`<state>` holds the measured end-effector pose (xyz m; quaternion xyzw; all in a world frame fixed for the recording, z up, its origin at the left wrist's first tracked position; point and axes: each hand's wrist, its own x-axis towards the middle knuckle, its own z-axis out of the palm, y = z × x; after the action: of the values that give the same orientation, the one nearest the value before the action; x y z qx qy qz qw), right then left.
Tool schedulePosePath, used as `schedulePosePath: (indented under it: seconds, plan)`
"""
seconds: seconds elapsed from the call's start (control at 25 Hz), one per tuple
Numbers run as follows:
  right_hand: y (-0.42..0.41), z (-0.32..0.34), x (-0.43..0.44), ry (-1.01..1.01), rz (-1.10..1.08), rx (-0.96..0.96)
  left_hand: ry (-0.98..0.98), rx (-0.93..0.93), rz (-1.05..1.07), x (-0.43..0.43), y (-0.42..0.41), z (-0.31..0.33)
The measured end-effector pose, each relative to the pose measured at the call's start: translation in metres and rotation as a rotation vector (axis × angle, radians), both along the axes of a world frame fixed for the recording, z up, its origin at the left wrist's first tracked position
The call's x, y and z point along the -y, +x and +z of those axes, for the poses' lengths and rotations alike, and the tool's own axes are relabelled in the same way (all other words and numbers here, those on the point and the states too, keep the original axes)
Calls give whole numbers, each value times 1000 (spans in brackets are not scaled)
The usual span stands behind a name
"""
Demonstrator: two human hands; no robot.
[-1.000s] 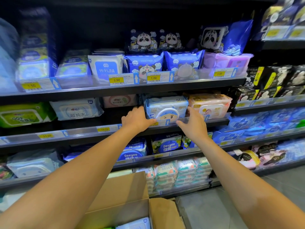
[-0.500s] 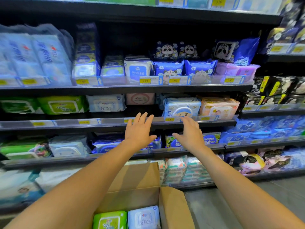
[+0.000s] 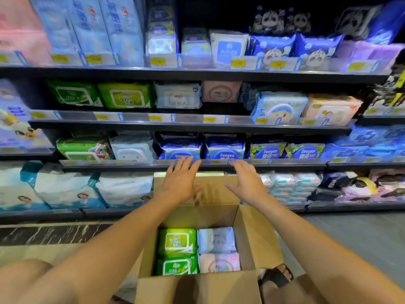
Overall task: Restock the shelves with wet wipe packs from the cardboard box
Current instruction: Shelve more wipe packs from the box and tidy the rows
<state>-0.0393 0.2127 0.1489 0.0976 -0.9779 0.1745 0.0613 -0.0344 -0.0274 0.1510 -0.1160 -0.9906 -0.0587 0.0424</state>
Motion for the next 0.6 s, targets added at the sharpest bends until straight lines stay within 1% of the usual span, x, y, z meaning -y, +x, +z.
schedulePosePath:
  seconds: [0.12, 0.24, 0.6]
  plan:
    - [11, -39, 15, 12, 47, 88, 38, 104, 23, 24, 16, -37]
    - [21, -78, 21, 51, 83, 193, 19, 180, 32, 38, 33, -74]
    - [39, -188, 28, 185, 157, 493, 35, 424, 17, 44, 71, -181]
